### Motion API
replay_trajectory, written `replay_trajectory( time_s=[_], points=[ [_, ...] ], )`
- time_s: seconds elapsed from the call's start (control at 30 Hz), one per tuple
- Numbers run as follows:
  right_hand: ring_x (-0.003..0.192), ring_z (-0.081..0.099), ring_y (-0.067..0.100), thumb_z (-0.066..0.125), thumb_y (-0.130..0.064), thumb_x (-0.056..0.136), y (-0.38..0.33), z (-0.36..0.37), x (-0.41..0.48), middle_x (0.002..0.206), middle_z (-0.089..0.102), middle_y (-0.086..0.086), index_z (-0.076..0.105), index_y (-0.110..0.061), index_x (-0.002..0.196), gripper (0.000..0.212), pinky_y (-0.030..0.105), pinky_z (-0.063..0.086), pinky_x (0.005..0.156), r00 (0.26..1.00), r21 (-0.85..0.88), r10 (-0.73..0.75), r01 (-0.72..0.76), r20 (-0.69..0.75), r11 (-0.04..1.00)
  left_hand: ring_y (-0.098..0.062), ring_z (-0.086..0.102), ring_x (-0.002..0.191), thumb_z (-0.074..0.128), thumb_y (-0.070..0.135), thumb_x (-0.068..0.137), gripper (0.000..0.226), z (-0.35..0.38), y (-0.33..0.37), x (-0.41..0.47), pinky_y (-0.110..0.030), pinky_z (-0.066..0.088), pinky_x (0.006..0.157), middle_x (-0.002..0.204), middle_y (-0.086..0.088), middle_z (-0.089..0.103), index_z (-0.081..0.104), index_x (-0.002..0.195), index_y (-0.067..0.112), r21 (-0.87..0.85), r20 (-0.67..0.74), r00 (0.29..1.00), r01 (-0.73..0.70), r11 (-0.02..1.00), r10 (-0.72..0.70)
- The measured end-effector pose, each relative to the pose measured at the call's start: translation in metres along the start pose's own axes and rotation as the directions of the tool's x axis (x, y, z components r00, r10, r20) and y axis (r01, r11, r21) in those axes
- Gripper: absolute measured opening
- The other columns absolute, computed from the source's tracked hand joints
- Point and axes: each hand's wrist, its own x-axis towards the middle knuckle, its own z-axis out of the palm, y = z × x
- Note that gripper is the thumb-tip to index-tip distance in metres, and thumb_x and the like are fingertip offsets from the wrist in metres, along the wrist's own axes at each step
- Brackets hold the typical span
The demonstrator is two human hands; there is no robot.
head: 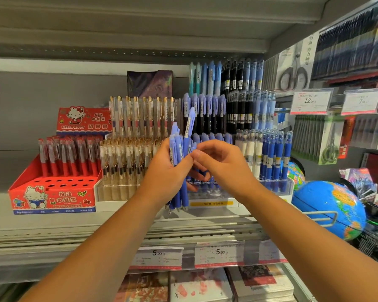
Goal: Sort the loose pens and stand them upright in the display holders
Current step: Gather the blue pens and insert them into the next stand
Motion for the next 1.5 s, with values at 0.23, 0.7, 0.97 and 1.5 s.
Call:
replay_trajectory(
  time_s=[0.23, 0.7, 0.97, 1.5],
  points=[
    [0.058, 0.058, 0.015, 0.072, -0.018, 0.088, 0.002, -0.004, 0.002, 0.070, 0.063, 0.011, 0.067, -0.001, 0.088, 0.018, 0.026, 0.050, 0.055, 0.996, 0.111, 0.089, -0.088, -0.001, 0.990, -0.025, 0.075, 0.078, 0.057, 0.015, 0.100, 0.027, 0.001, 0.000, -0.001, -0.038, 0.061, 0.056, 0.085, -0.003, 0.074, 0.052, 0.115, 0.037, -0.016, 0.080, 0.996, 0.044, 0.999, -0.042],
    [0.091, 0.069, 0.034, 0.053, -0.005, 0.100, -0.002, -0.003, 0.005, 0.097, 0.068, 0.018, 0.068, -0.012, 0.097, 0.017, 0.038, 0.060, 0.078, 0.983, 0.160, 0.043, -0.015, -0.178, 0.987, -0.012, 0.072, 0.078, 0.053, 0.028, 0.101, 0.034, -0.003, -0.005, 0.004, -0.031, 0.061, 0.071, 0.083, 0.009, 0.074, 0.051, 0.134, 0.019, 0.039, -0.091, 0.993, 0.077, 0.996, -0.073],
    [0.075, 0.068, 0.011, 0.046, -0.007, 0.103, -0.004, -0.015, 0.009, 0.089, 0.067, 0.000, 0.063, -0.014, 0.108, 0.019, 0.026, 0.058, 0.064, 0.900, 0.191, 0.004, 0.089, -0.436, 0.978, -0.016, 0.065, 0.066, 0.052, 0.024, 0.101, 0.051, -0.002, -0.002, 0.003, -0.042, 0.061, 0.062, 0.086, -0.008, 0.060, 0.034, 0.147, 0.012, -0.009, -0.099, 0.989, 0.114, 0.993, -0.114],
    [0.066, 0.062, -0.002, 0.055, -0.019, 0.100, 0.014, -0.017, 0.017, 0.079, 0.060, -0.016, 0.065, -0.016, 0.127, 0.029, 0.042, 0.061, 0.076, 0.939, -0.226, 0.040, -0.123, -0.342, 0.966, -0.014, 0.050, 0.043, 0.052, 0.030, 0.101, 0.008, -0.001, 0.004, -0.001, -0.028, 0.045, 0.041, 0.064, 0.004, 0.062, 0.054, 0.102, 0.022, 0.075, -0.060, 0.996, 0.077, 0.994, -0.073]
  ],
)
